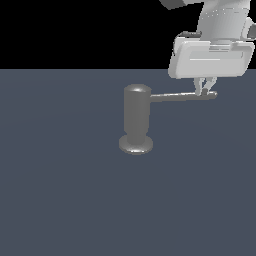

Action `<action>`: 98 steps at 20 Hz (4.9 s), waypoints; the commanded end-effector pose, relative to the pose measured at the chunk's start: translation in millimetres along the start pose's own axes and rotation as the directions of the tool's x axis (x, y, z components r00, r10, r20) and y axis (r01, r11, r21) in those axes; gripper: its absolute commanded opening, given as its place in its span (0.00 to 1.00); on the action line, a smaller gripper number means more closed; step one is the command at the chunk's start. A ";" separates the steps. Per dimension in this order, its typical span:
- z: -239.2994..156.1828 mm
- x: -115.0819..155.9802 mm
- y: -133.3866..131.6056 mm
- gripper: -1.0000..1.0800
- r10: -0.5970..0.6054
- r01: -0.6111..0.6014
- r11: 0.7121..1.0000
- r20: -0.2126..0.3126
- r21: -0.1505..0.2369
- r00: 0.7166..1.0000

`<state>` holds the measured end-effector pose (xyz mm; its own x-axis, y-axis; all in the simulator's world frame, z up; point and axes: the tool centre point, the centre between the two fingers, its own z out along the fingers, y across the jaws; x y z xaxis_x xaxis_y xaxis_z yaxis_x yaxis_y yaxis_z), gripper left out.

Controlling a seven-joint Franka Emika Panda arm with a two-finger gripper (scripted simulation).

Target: Turn on the faucet by rotating a designated handle.

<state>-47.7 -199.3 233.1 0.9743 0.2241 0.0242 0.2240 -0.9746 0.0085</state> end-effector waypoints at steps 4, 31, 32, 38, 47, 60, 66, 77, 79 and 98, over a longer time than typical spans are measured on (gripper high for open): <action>7.3 13.0 9.6 0.00 -0.001 0.001 1.000 0.010 0.003 1.000; 15.7 66.5 62.5 0.00 0.016 -0.017 1.000 0.023 0.008 1.000; 15.7 66.5 62.5 0.00 0.016 -0.017 1.000 0.023 0.008 1.000; 3.6 91.4 49.3 0.00 0.000 0.000 1.000 0.004 0.006 1.000; 6.5 119.1 46.3 0.00 0.003 -0.003 1.000 0.008 0.007 1.000; 10.6 155.0 42.6 0.00 0.007 -0.008 1.000 0.013 0.007 1.000; 12.3 169.9 41.2 0.00 0.009 -0.009 1.000 0.015 0.007 1.000; 15.0 194.6 38.7 0.00 0.012 -0.012 1.000 0.018 0.008 1.000; 15.6 198.7 38.5 0.00 0.013 -0.013 1.000 0.019 0.008 1.000; 19.4 231.9 35.5 0.00 0.017 -0.017 1.000 0.024 0.008 1.000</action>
<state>182.8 -189.1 226.1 0.9796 0.2010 0.0032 0.2010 -0.9796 0.0048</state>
